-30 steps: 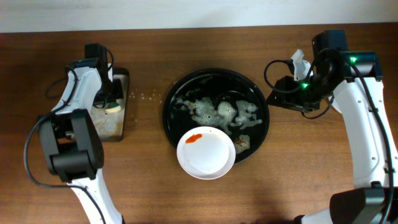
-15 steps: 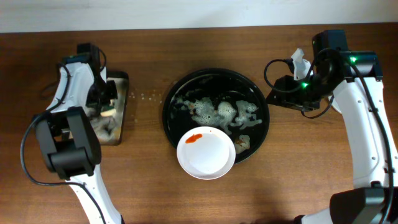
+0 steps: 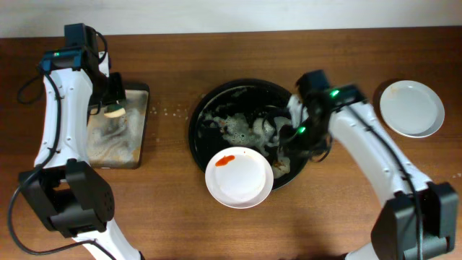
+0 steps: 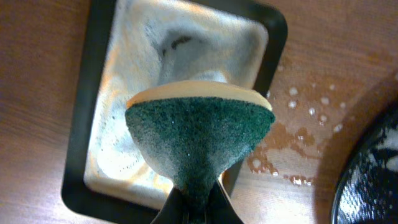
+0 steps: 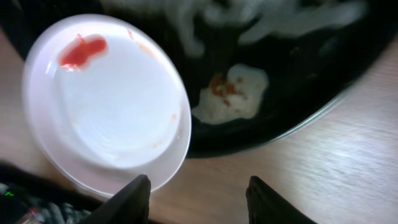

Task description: Clean dirty plates on tray and stack at the side

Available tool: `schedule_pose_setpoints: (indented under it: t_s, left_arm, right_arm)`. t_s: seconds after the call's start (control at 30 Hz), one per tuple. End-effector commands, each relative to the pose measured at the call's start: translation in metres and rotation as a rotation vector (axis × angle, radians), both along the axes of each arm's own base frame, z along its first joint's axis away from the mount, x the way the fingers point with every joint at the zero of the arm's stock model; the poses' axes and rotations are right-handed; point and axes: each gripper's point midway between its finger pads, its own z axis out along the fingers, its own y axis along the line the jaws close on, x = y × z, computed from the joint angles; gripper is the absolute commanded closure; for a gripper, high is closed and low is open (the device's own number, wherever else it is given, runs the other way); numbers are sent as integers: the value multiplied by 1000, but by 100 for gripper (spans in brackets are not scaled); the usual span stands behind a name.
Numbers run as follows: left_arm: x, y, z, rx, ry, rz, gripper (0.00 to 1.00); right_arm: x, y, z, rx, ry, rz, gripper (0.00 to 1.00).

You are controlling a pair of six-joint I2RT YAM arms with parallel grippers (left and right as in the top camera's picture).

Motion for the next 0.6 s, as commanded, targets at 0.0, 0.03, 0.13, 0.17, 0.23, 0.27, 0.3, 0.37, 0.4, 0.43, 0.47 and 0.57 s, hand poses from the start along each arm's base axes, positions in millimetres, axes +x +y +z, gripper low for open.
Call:
schedule_pose_setpoints:
  t_s: [0.0,0.03,0.13,0.17,0.23,0.27,0.3,0.37,0.4,0.43,0.47,0.57]
  left_arm:
    - [2,-6,14,-4,-35,-19,97]
    - [2,-6,15,-4,-36,-19,97]
    - [1,-6,14,-4,-33,-19,97]
    - [1,-6,14,-4,-33,-19,97]
    - [1,-6,14,-4,-33,-19,97]
    - [1,-6,14,-5,-34,-19,97]
    - [1,-6,14,-4,-33,-18,97]
    - [1,-6,14,-4,-33,-18,98]
    - [1,-6,14,-4,-34,-19,97]
    - [1,-6,14,-5,-34,-19,98]
    - [1,-6,14,-4,-33,-18,98]
    - [1,-6,14,-4,-34,-18,98]
  right_arm:
    - [-25,15,-33,-29,37,75,52]
    - [-31,19,-42,-34,38,91,51]
    - [-36,17,-62,-95,29,49,51]
    - [-37,17,-66,-96,24,51,52]
    - [-36,17,-73,-92,13,49,52]
    - [-36,17,-77,-91,4,48,56]
    - [-36,17,-80,-90,-1,48,59]
    - [-37,17,-87,-86,-10,48,62]
    - [-37,17,-90,-83,-15,47,63]
    - [-37,17,-92,-78,-17,48,63]
    - [-38,17,-93,-78,-17,47,68]
    - [-31,16,-93,-89,-49,60,89]
